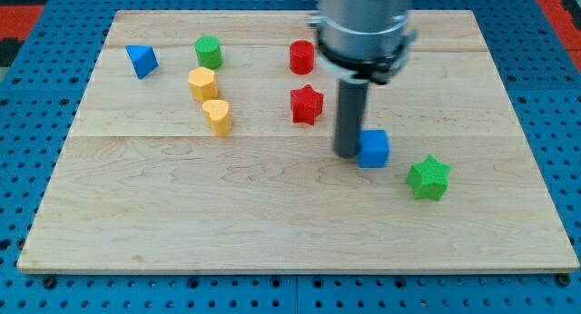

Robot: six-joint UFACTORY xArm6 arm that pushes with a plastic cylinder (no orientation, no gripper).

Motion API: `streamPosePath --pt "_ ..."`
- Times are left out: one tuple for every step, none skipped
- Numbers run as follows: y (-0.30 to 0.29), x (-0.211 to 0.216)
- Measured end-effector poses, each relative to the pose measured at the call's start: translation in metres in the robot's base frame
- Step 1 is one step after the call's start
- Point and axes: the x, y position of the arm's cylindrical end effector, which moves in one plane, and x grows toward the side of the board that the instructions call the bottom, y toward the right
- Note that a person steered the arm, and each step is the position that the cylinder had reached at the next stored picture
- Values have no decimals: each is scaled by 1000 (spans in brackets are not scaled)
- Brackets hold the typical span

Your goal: Point your arm to the right of blue cube

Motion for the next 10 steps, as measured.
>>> streamPosePath --pt "47 -12" --pt "11 -25" --pt "-53 -31" --pt "-9 11" --pt "-8 -26" --pt "29 -83" --pt "136 -70" --pt "194 -12" --pt "198 35" --pt "186 44"
